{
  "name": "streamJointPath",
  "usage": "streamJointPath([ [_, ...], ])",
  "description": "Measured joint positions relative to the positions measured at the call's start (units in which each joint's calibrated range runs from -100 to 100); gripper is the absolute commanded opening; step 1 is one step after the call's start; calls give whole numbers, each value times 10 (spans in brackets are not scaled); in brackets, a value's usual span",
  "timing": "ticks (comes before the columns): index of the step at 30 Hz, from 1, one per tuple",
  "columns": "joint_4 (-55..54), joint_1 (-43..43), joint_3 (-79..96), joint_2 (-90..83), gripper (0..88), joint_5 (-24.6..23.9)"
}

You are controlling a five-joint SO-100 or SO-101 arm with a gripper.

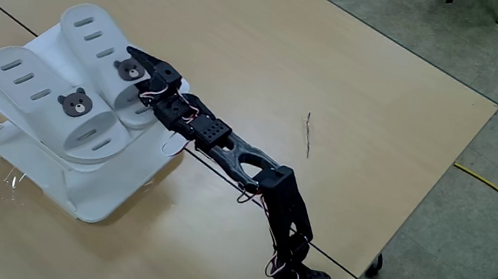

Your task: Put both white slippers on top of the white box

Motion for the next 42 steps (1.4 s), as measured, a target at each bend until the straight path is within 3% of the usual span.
streamJointPath([
  [11,155,-1,11,-66,220,0],
  [21,156,-2,339,-318,211,0],
  [23,156,-2,393,-374,160,0],
  [26,156,-2,409,-430,14,0],
  [29,142,-2,410,-482,8,0],
  [35,-117,-2,437,-506,8,0],
  [42,-606,-2,585,-519,8,0],
])
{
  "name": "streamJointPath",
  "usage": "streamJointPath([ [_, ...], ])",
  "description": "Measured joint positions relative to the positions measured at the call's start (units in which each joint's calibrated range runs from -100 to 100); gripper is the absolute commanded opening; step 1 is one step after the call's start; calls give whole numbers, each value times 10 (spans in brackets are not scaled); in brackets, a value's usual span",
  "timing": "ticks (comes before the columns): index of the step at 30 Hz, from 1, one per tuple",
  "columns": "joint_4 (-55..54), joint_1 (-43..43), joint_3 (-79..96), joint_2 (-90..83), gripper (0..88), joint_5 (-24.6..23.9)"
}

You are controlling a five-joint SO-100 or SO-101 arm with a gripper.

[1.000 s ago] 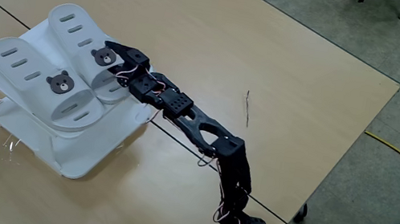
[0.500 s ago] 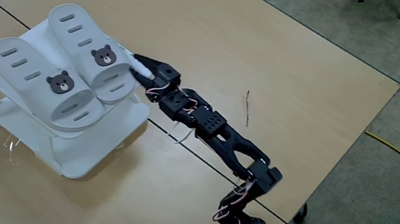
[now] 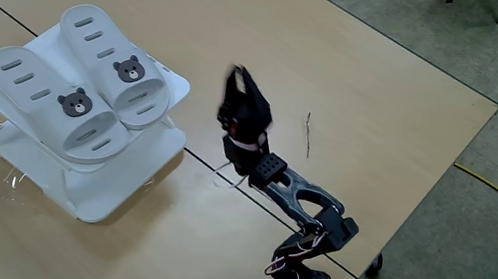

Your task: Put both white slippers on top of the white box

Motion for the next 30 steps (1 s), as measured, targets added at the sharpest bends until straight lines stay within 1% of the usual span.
streamJointPath([
  [2,-141,0,56,-20,8,0],
  [3,-191,0,87,-39,8,0],
  [4,-215,0,123,-67,8,0],
  [7,-241,0,257,-204,8,0],
  [11,-245,1,497,-444,8,0],
  [13,-245,-20,586,-570,8,0],
  [16,-251,-21,590,-658,8,0],
  [21,-251,-24,588,-741,8,0],
  [25,-251,-47,588,-744,8,0],
  [30,-251,-50,588,-744,8,0],
])
